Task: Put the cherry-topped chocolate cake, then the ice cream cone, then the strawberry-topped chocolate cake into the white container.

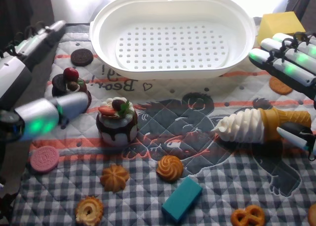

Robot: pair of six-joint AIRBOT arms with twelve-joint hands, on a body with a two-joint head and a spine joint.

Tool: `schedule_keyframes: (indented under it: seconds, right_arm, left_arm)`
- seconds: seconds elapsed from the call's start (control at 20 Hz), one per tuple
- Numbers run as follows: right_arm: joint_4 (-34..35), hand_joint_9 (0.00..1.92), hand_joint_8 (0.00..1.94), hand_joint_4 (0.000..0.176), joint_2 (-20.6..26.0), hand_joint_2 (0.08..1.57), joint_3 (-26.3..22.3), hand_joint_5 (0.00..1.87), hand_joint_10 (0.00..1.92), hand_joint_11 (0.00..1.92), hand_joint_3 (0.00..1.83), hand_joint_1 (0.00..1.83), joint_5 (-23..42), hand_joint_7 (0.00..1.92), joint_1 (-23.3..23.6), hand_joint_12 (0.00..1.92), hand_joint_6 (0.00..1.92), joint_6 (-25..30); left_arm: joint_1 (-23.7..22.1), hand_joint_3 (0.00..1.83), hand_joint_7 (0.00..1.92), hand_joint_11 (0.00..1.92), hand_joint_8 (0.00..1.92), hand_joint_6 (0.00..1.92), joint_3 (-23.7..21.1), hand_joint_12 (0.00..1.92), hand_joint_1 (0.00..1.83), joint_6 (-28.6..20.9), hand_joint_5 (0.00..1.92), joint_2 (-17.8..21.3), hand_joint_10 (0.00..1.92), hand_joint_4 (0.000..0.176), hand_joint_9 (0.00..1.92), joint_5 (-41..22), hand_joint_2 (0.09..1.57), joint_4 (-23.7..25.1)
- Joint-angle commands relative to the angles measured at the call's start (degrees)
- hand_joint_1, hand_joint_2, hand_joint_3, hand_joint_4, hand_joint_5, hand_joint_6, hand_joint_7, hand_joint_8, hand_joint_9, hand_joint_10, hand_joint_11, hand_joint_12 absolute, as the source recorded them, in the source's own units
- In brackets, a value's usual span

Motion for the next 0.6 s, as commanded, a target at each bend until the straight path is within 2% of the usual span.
schedule_keyframes:
  seconds: [0.0,0.05,0.1,0.15,0.2,0.25,0.3,0.35,0.4,0.45,0.5,0.55]
  right_arm:
    - [-0.5,0.00,0.00,0.000,0.3,1.21,0.2,0.00,0.00,0.00,0.03,0.74,7.4,0.00,0.4,1.32,0.00,0.2]
    - [-0.5,0.00,0.00,0.000,0.5,1.22,0.2,0.00,0.00,0.00,0.02,0.75,7.4,0.00,0.4,1.34,0.00,0.2]
    - [-0.5,0.00,0.00,0.000,0.6,1.23,0.2,0.00,0.00,0.00,0.01,0.75,7.4,0.00,0.3,1.29,0.00,0.2]
    - [-0.5,0.00,0.00,0.000,0.6,1.23,0.2,0.00,0.00,0.00,0.01,0.76,7.4,0.00,0.3,1.27,0.00,0.2]
    - [-0.5,0.00,0.00,0.000,0.7,1.24,0.2,0.00,0.00,0.00,0.01,0.77,7.4,0.00,0.3,1.24,0.00,0.3]
    - [-0.5,0.00,0.00,0.000,0.7,1.24,0.2,0.00,0.00,0.00,0.00,0.77,7.4,0.00,0.2,1.24,0.00,0.5]
    - [-0.5,0.00,0.00,0.000,0.7,1.24,0.2,0.00,0.00,0.00,0.00,0.77,7.4,0.00,0.2,1.20,0.00,0.5]
    - [-0.5,0.00,0.00,0.000,0.7,1.24,0.2,0.00,0.00,0.00,0.00,0.75,7.4,0.00,0.2,1.19,0.00,0.5]
    - [-0.4,0.01,0.00,0.000,0.7,1.24,0.3,0.00,0.00,0.00,0.00,0.73,7.4,0.00,0.1,1.23,0.00,0.5]
    - [-0.3,0.01,0.00,0.000,0.7,1.24,0.3,0.00,0.00,0.00,0.00,0.74,7.5,0.00,0.1,1.24,0.00,0.6]
    - [-0.2,0.01,0.00,0.000,0.7,1.24,0.3,0.00,0.01,0.00,0.00,0.73,7.5,0.00,0.0,1.24,0.00,0.8]
    - [-0.2,0.02,0.00,0.000,0.7,1.24,0.3,0.00,0.01,0.00,0.00,0.74,7.6,0.00,-0.1,1.24,0.00,0.9]
  left_arm:
    - [-0.5,0.01,0.00,0.00,0.00,0.00,0.7,0.66,0.58,-0.2,0.00,-0.3,0.00,0.059,0.00,-6.0,1.24,0.9]
    - [-0.9,0.00,0.00,0.00,0.00,0.00,1.3,0.67,0.59,-0.2,0.00,-0.7,0.00,0.064,0.00,-5.2,1.24,0.2]
    - [-1.4,0.00,0.00,0.00,0.00,0.00,2.0,0.58,0.64,-0.2,0.00,-1.1,0.00,0.072,0.00,-4.3,1.23,-0.3]
    - [-1.9,0.00,0.00,0.00,0.00,0.00,2.7,0.52,0.70,-0.2,0.00,-1.5,0.00,0.068,0.00,-3.4,1.21,-0.9]
    - [-2.4,0.00,0.00,0.00,0.00,0.00,3.3,0.48,0.71,-0.2,0.00,-2.0,0.00,0.072,0.00,-2.5,1.20,-1.4]
    - [-3.0,0.00,0.00,0.00,0.00,0.00,4.5,0.21,0.79,-0.2,0.02,-2.6,0.00,0.066,0.00,-0.9,1.19,-2.4]
    - [-3.4,0.00,0.00,0.00,0.00,0.00,5.6,0.06,0.84,-0.2,0.03,-3.2,0.00,0.078,0.00,0.4,1.19,-3.2]
    - [-3.8,0.00,0.00,0.03,0.00,0.00,6.2,0.05,0.90,-0.2,0.04,-3.6,0.00,0.064,0.00,1.5,1.19,-3.9]
    - [-4.1,0.00,0.00,0.00,0.00,0.02,7.3,0.39,0.94,-0.2,0.05,-4.2,0.00,0.074,0.00,2.8,1.19,-4.7]
    - [-4.5,0.00,0.00,0.00,0.00,0.00,8.3,0.90,0.96,-0.2,0.05,-4.9,0.01,0.076,0.02,4.3,1.20,-5.4]
    - [-4.9,0.00,0.00,0.00,0.00,0.01,9.3,1.13,0.97,-0.2,0.04,-5.6,0.02,0.071,0.04,5.9,1.20,-6.3]
    - [-5.1,0.00,0.00,0.00,0.00,0.01,10.2,1.18,0.96,-0.2,0.05,-6.3,0.02,0.073,0.06,6.9,1.19,-7.1]
